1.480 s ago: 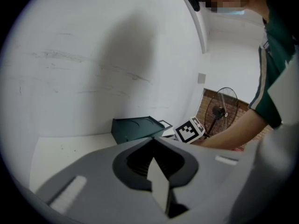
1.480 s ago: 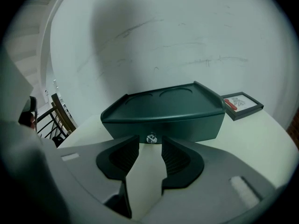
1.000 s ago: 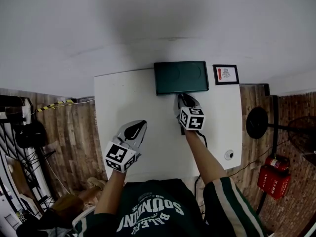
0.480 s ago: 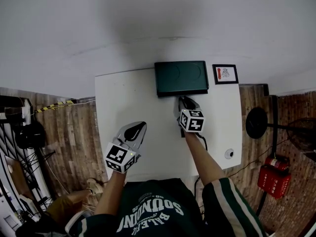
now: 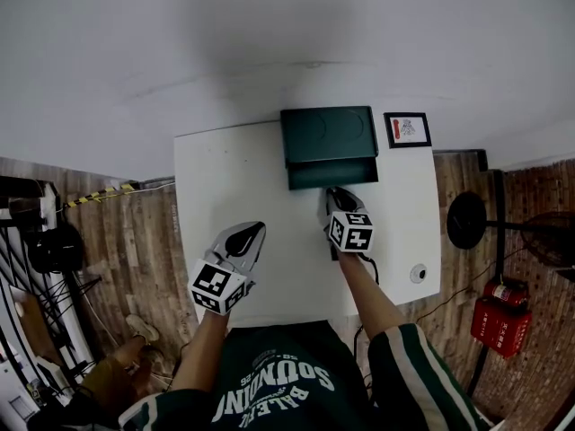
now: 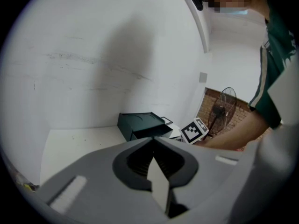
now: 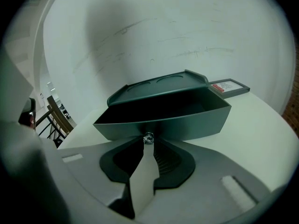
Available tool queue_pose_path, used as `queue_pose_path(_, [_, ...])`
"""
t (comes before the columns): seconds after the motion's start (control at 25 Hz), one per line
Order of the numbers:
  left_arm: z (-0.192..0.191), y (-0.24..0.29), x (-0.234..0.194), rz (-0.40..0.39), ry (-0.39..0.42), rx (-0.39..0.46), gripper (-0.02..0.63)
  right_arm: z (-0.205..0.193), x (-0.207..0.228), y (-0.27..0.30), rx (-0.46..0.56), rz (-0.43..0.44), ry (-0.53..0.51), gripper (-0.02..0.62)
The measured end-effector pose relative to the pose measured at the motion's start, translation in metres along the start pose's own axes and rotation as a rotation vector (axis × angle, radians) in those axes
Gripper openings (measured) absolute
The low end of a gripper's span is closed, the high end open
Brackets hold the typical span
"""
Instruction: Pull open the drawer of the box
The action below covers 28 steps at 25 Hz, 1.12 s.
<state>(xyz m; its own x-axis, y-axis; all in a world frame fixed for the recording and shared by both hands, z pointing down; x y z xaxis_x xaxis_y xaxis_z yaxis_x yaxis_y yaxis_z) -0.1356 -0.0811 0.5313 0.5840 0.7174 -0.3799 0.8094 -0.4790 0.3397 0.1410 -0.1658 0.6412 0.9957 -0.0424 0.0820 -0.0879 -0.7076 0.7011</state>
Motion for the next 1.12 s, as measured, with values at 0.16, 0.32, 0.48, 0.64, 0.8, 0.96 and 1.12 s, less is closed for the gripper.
queue_pose_path(0.16, [-0.001,-0.003,0.002,-0.001,0.002,0.002,0.052,-0.013,0.003,-0.01,-0.006,-0.003,0.002,0.069])
queue_pose_path(0.32, [-0.002,-0.006,0.005,-0.004,0.001,0.001,0.052,-0.024,0.005,-0.02,-0.019,0.003,0.007,0.069])
queue_pose_path(0.48, [-0.003,-0.006,0.007,-0.008,0.005,-0.001,0.052,-0.032,0.007,-0.025,-0.037,0.002,0.005,0.069])
queue_pose_path(0.64, [-0.002,-0.007,0.009,-0.006,0.007,0.003,0.052,-0.038,0.009,-0.031,-0.038,0.002,0.0,0.069])
queue_pose_path(0.8, [-0.002,-0.008,0.009,-0.005,0.011,0.005,0.052,-0.039,0.008,-0.033,-0.04,0.014,-0.008,0.069])
queue_pose_path(0.96, [-0.001,-0.007,0.009,-0.006,0.014,0.008,0.052,-0.039,0.009,-0.03,-0.056,0.036,-0.012,0.069])
queue_pose_path(1.12, [0.002,-0.007,0.008,-0.01,0.024,0.015,0.052,-0.044,0.013,-0.036,-0.069,0.041,-0.007,0.069])
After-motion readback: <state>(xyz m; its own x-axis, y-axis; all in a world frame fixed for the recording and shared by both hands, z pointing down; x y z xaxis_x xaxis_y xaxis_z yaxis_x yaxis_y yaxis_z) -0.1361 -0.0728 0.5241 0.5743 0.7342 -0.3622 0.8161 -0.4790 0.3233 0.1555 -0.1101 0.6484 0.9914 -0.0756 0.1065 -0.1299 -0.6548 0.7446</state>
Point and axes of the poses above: the fingertips, and each gripper's own axes: y forward along the fingers, x to its right, z out of its top, the point moved 10 cm from there along -y, backward along the fingers, and after that the axes turned 15 degrees about -z, right-handed, at the moved point
